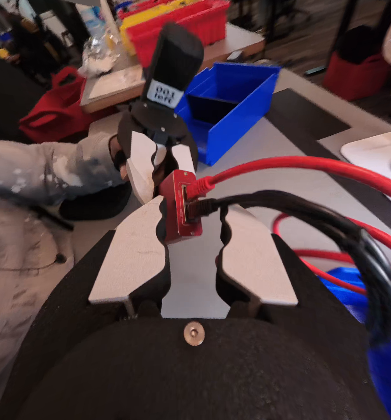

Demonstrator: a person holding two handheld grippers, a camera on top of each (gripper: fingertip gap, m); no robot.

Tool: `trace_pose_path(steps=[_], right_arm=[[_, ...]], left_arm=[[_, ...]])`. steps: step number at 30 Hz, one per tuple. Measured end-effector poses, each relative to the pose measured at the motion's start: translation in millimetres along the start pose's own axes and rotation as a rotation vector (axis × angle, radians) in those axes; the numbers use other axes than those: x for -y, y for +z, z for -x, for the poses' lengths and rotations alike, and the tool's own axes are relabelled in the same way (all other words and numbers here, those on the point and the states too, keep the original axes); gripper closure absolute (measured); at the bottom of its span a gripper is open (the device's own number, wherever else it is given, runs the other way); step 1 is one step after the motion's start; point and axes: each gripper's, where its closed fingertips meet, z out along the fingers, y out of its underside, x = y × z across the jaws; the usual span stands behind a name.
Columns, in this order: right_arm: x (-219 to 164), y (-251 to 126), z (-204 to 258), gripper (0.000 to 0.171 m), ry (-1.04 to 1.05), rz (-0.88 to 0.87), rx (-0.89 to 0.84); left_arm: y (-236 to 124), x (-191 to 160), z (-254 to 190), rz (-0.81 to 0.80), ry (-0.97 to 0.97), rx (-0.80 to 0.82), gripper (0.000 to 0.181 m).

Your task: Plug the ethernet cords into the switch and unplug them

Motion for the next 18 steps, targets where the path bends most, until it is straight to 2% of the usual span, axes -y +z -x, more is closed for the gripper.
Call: trace_pose_path(steps=[3,6,12,16,18], right_arm=[[7,-13,-12,0.125,-0.053,-0.02,-0.125],[28,-21,6,0.122,-0.421,-0.093,-0.228],[27,-2,19,0.113,-1.131,0.07,-0.559],[8,8,19,0.108,-1.407,0.269,-0.615],[13,12,25,0.108,-1.552,0.24,-0.672]], left_arm=[[-16,13,3,-0.133,-0.168,-0.109,0.154],[-29,23,-4,-0.196,-0.247,-0.198,0.154],[-38,31,-19,-0.22,-0.309,-0.218,0.154],[-37,29,-20,-0.226,-0.34,-0.226,0.154],[-30,29,-22,-0.225,-0.351,-0.228,0.154]])
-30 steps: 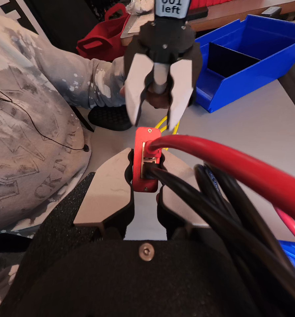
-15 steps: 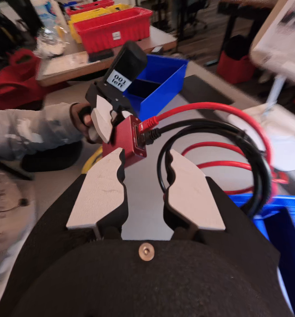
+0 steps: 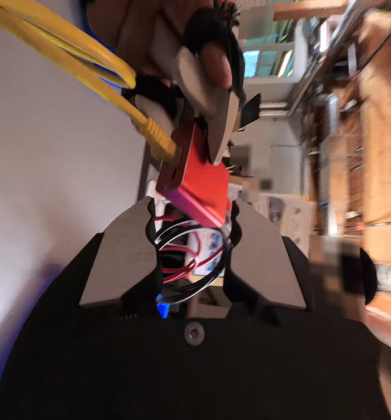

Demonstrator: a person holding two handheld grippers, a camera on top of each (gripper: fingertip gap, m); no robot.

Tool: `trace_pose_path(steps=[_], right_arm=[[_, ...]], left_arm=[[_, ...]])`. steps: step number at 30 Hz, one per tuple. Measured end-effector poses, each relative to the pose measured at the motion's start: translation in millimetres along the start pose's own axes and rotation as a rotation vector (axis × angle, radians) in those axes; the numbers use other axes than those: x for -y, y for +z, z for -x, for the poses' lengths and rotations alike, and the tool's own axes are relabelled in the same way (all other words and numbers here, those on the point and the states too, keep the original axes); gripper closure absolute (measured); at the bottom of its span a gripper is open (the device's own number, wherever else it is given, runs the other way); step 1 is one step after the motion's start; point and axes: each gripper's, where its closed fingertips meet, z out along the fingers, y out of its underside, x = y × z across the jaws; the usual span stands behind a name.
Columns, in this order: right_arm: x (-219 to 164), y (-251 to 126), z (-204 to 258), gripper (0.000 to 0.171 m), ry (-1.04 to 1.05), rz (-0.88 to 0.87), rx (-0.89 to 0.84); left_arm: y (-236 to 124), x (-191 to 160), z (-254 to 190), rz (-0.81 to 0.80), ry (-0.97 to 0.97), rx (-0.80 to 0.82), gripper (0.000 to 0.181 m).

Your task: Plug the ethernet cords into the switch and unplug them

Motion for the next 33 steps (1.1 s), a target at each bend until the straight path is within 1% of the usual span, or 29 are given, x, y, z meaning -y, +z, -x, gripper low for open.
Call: trace_pose_path(steps=[2,3,4,6,8,10,12,14,15,17,19,22,25,29,33], right_arm=[[12,-1,-3,0.119,-0.133,-0.029,-0.078],[15,-1,-3,0.131,-0.19,-0.031,-0.103],[17,-2,-9,0.134,-0.23,-0.028,-0.149],[19,-6,-19,0.137,-0.243,-0.042,-0.168],[23,-11,-32,0.141,-0.222,-0.046,-0.169],[22,-15,-49,0.144,-0.175,-0.03,-0.177],[17,-19,-67,0.143,-0.035,-0.039,-0.153],[5,-24,-86,0.144,0.117,-0.041,-0.138],[-3,-27,-95,0.144,0.2,-0.041,-0.132],[-23,-33,-112,0.144,0.361,-0.037,-0.121],[-47,-37,-129,0.144,0.519,-0.016,-0.109],[-90,-43,-153,0.144,0.739,0.035,-0.094],[-141,-44,-170,0.144,0.879,0.121,-0.102],[-204,-38,-182,0.145,1.018,0.203,-0.137],[-259,-27,-181,0.144,1.143,0.237,-0.216]], left_arm=[[9,-3,-4,-0.005,-0.016,-0.019,0.153],[13,-4,-9,-0.015,-0.031,-0.042,0.153],[14,-4,-15,-0.023,-0.039,-0.058,0.153],[15,-4,-25,-0.019,-0.017,-0.075,0.152],[15,-4,-42,-0.011,0.007,-0.116,0.148],[12,-2,-58,-0.001,0.072,-0.137,0.142],[0,12,-78,-0.057,0.156,-0.16,0.14],[-22,30,-94,-0.143,0.259,-0.125,0.14],[-34,38,-96,-0.179,0.33,-0.067,0.141],[-58,50,-90,-0.242,0.471,0.1,0.142],[-77,52,-77,-0.271,0.593,0.271,0.145],[-89,38,-55,-0.241,0.717,0.451,0.145],[-95,19,-27,-0.205,0.826,0.632,0.141],[-93,-5,-2,-0.157,0.92,0.768,0.137],[-89,-20,15,-0.107,0.961,0.83,0.135]])
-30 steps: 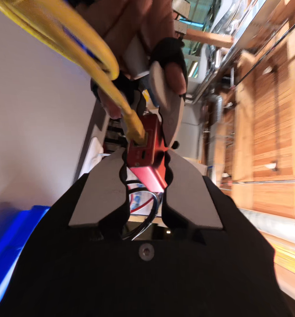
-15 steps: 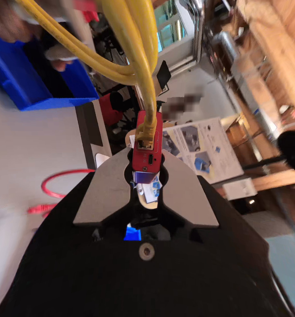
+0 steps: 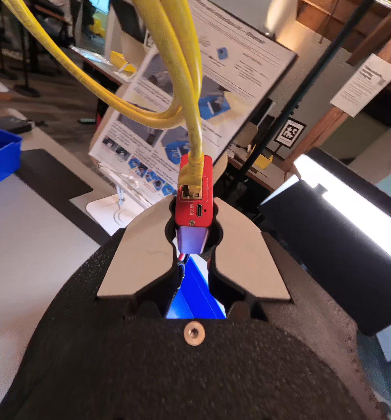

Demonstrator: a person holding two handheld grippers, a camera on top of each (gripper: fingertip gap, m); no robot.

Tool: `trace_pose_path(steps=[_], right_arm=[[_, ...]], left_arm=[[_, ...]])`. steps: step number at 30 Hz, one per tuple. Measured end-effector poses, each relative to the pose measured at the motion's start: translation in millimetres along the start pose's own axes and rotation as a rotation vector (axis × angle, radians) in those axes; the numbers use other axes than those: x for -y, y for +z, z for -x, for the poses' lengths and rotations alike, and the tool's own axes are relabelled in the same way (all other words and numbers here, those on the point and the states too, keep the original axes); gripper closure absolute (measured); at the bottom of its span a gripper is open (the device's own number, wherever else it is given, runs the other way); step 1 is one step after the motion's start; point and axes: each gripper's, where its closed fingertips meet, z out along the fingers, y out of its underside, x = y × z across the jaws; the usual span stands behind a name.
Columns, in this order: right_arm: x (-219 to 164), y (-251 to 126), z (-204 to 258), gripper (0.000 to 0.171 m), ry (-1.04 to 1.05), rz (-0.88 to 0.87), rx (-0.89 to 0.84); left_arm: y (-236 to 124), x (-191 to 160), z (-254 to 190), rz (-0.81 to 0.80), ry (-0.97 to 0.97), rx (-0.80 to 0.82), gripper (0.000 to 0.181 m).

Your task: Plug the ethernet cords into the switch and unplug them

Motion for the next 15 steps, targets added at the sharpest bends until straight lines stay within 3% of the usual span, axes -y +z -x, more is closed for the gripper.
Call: trace_pose_path(steps=[4,8,12,15], right_arm=[[-38,23,-31,0.144,0.146,-0.064,-0.084],[-105,36,-39,0.144,0.189,-0.073,-0.152],[-173,40,-33,0.144,0.178,0.024,-0.157],[-216,41,-13,0.144,0.129,0.156,-0.069]], left_arm=[[7,-15,0,0.037,-0.023,-0.012,0.135],[9,-25,3,0.06,-0.018,-0.006,0.135],[11,-30,7,0.078,-0.018,-0.002,0.135],[14,-35,7,0.091,-0.024,-0.014,0.135]])
